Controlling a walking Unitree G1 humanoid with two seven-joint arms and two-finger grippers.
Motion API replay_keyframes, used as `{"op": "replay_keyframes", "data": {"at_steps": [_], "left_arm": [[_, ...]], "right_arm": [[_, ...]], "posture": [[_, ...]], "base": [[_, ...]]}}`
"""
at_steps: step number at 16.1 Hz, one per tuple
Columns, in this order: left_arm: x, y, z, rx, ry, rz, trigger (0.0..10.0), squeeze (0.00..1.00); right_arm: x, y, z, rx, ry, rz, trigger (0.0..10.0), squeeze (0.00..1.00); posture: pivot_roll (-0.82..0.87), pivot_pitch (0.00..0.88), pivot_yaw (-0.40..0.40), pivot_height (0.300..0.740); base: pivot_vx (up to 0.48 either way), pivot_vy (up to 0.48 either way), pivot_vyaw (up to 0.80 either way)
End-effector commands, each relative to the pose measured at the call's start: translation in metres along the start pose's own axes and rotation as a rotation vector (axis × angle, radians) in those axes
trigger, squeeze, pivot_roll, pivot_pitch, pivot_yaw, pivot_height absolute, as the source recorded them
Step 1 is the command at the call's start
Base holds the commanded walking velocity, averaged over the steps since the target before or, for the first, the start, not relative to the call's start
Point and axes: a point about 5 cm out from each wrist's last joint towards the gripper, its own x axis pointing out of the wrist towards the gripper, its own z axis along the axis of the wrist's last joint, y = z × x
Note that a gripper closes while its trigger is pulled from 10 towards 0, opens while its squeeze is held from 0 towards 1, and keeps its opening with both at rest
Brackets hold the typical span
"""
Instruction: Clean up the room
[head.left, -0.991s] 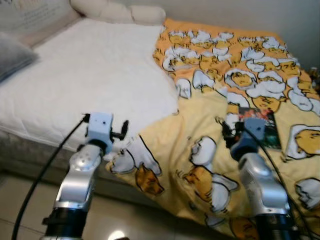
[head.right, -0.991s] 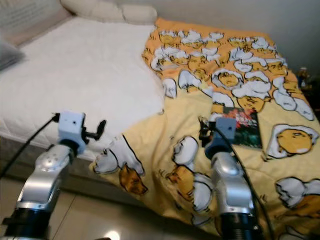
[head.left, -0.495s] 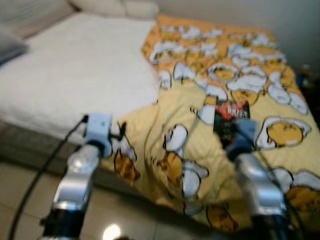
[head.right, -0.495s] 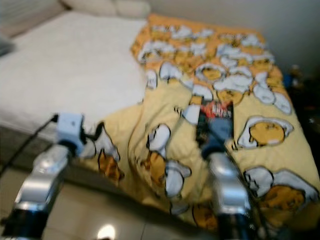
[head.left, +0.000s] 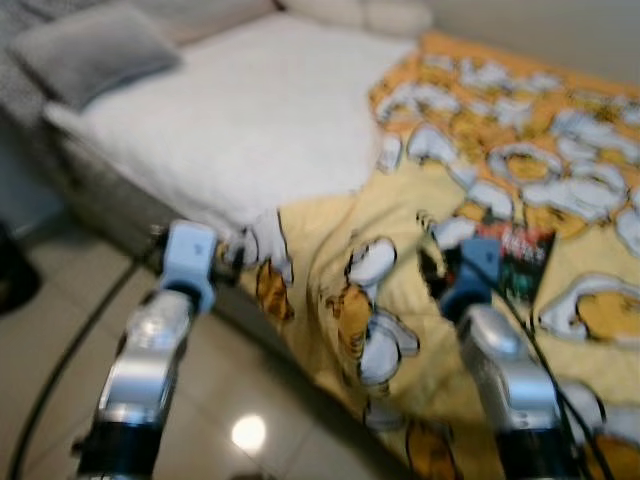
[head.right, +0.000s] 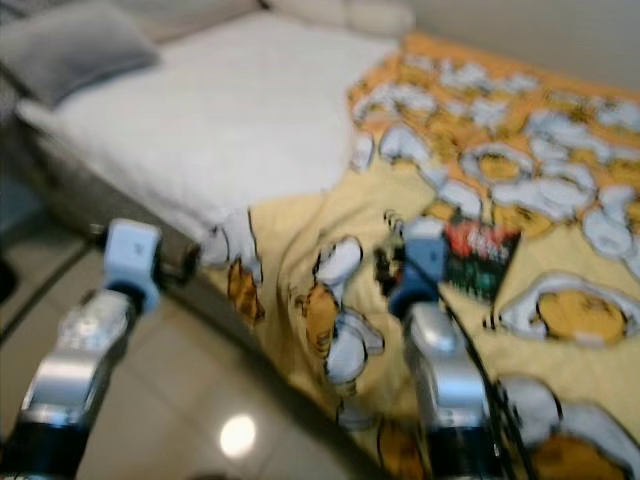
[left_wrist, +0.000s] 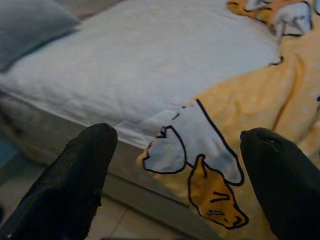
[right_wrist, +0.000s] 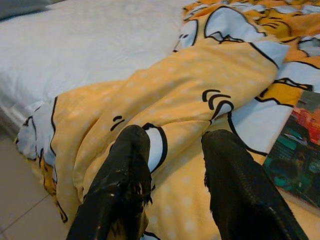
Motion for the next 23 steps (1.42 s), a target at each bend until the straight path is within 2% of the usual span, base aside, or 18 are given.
{"op": "replay_keyframes", "data": {"at_steps": [1, 4, 5, 11, 14, 17, 21, 23], "left_arm": [[0.001, -0.008, 0.003, 0.007, -0.012, -0.023, 10.0, 1.0], [0.001, -0.007, 0.003, 0.015, -0.012, -0.026, 10.0, 1.0], [0.001, -0.007, 0.003, 0.016, -0.012, -0.026, 10.0, 1.0], [0.001, -0.007, 0.003, 0.023, -0.012, -0.023, 10.0, 1.0], [0.001, -0.008, 0.003, 0.018, -0.02, -0.024, 10.0, 1.0], [0.0, -0.015, 0.006, 0.026, -0.04, -0.077, 10.0, 1.0], [-0.003, -0.022, 0.01, 0.051, -0.072, -0.171, 10.0, 1.0], [-0.006, -0.024, 0.011, 0.021, -0.077, -0.186, 10.0, 1.0]], "right_arm": [[-0.001, -0.009, 0.001, -0.011, 0.002, -0.028, 10.0, 0.0], [-0.001, -0.008, 0.001, -0.019, -0.001, -0.021, 10.0, 0.0], [-0.002, -0.009, 0.0, 0.016, 0.001, -0.037, 10.0, 0.0], [-0.003, -0.008, -0.002, 0.028, -0.001, -0.01, 10.0, 0.0], [-0.005, -0.004, -0.004, 0.044, 0.005, 0.018, 10.0, 0.0], [-0.005, -0.004, -0.006, 0.057, 0.022, 0.01, 10.0, 0.0], [-0.004, -0.013, -0.005, 0.074, 0.03, -0.037, 10.0, 0.0], [-0.006, -0.016, -0.007, 0.077, 0.04, -0.053, 10.0, 0.0]], "posture": [[-0.02, 0.0, -0.007, 0.74], [-0.02, 0.0, -0.006, 0.74], [-0.02, 0.0, -0.006, 0.74], [-0.01, 0.0, -0.007, 0.74], [-0.01, 0.0, -0.009, 0.74], [-0.01, 0.0, -0.01, 0.74], [-0.02, 0.0, -0.011, 0.74], [-0.01, 0.0, -0.013, 0.74]], "base": [[0.0, -0.337, 0.8], [0.0, -0.335, 0.77], [0.0, -0.337, 0.0], [0.0, -0.336, 0.0], [0.0, 0.0, 0.0], [0.0, 0.0, 0.0], [0.0, 0.0, 0.0], [0.0, 0.0, 0.0]]}}
